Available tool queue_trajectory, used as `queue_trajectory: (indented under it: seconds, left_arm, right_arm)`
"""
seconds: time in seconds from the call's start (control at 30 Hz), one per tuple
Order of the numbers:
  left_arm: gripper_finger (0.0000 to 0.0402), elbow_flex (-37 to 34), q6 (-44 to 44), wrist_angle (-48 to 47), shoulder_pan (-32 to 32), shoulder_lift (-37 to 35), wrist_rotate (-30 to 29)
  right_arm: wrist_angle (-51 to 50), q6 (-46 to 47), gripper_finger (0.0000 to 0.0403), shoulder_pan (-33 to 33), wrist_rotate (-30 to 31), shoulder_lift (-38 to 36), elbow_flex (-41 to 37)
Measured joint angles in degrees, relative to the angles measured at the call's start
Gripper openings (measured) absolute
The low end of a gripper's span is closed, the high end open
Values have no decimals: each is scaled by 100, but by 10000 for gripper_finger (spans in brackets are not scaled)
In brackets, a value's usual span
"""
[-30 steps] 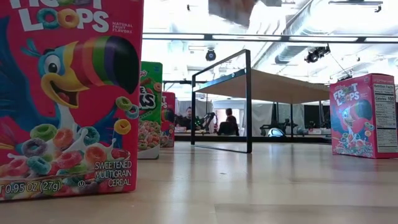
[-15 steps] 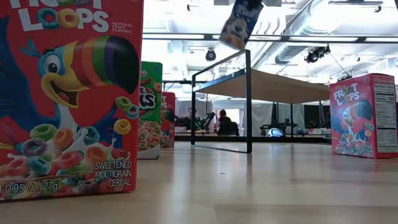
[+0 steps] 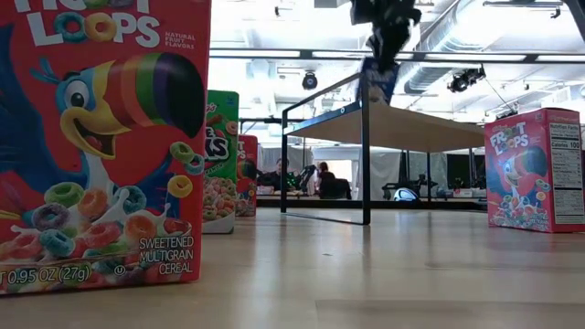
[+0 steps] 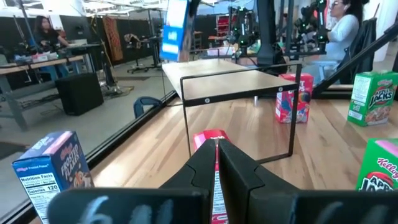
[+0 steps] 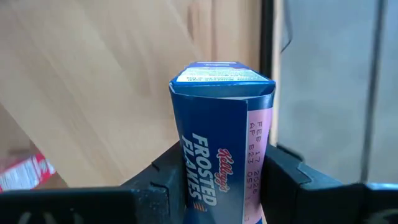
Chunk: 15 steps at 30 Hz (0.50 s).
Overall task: Stack cereal on shelf
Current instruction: Put the bottom right blue cereal box on the shelf
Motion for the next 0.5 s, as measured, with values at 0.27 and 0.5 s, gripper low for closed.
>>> queue_trajectory:
  seconds: [0.27, 0.5]
  left_arm:
    - [12, 0, 36, -43, 1, 0, 24]
    - [12, 0, 45, -43, 0, 0, 27]
  right_arm:
    - [26, -140, 135, -139, 351, -23, -589]
    - [9, -33, 140, -77, 689, -13, -591]
